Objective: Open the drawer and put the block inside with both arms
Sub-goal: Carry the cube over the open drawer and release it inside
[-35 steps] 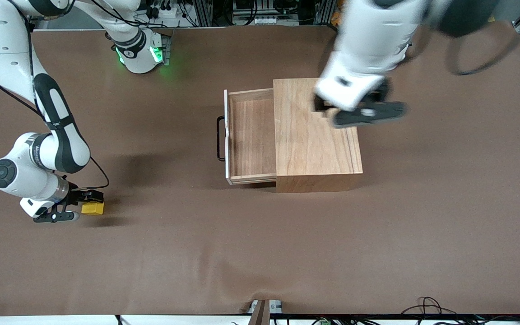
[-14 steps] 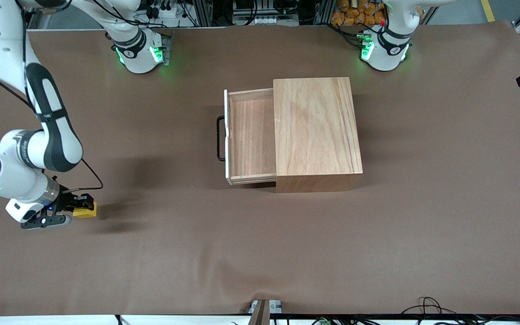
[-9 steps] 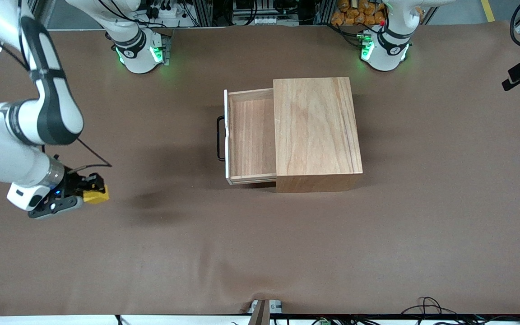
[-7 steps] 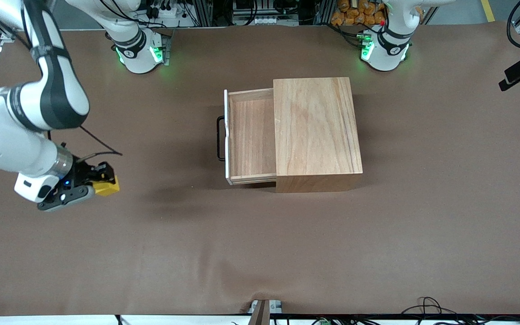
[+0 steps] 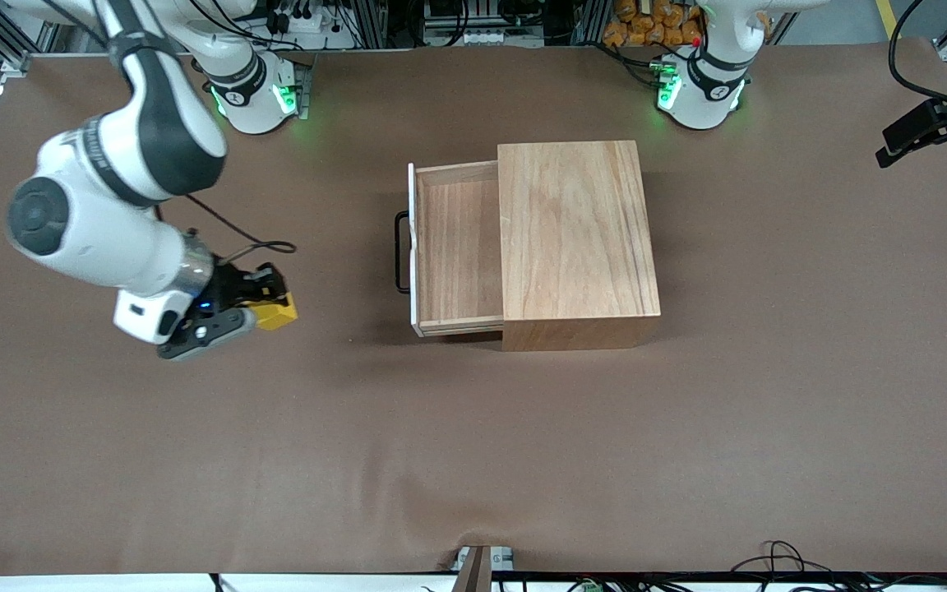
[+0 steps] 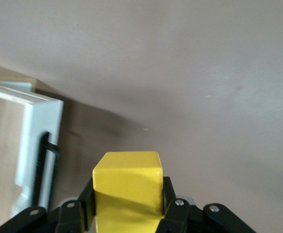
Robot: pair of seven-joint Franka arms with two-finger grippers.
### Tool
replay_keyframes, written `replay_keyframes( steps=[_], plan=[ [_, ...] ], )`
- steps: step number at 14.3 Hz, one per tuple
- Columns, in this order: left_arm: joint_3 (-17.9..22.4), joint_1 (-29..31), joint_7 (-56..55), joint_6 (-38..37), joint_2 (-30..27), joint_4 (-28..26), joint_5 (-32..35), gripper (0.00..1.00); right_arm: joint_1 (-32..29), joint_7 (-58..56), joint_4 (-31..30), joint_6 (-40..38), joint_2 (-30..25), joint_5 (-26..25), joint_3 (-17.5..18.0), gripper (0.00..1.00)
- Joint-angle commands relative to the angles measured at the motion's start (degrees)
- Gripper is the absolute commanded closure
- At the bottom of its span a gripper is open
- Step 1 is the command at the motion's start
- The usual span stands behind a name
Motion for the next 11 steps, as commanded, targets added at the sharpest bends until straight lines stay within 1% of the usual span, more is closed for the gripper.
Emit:
replay_keyframes(
  steps=[1, 3, 6, 8, 10, 11],
  plan=[
    [-0.28, 0.01, -0.24, 0.17, -0.85, 0.39, -0.4, 0.0, 6.19, 11.66, 1.44, 2.63, 1.42, -0.28, -0.34, 0.67],
    [-0.89, 0.01, -0.5, 0.26, -0.24, 0.48, -0.39, 0.0, 10.24, 18.87, 1.61, 4.92, 3.09, -2.46, -0.34, 0.67],
    [-0.9, -0.25, -0.41, 0.26, 1.43, 1.79, -0.04, 0.0, 17.27, 29.15, 1.09, 5.2, 3.71, -7.64, -0.34, 0.67],
    [-0.98, -0.25, 0.55, 0.26, 2.75, 3.02, 0.22, 0.0, 21.93, 38.89, 1.35, 5.89, 5.63, -9.5, -0.43, 0.67],
    [-0.98, 0.1, 0.64, 0.26, 2.93, 3.29, 0.22, 0.0, 24.57, 47.08, 1.18, 9.57, 7.13, -10.47, -0.43, 0.67],
    [-0.9, 0.1, 0.64, 0.26, 3.1, 4.42, 0.13, 0.0, 25.72, 49.38, 1.35, 10.29, 7.92, -10.56, -0.43, 0.67]
  ],
)
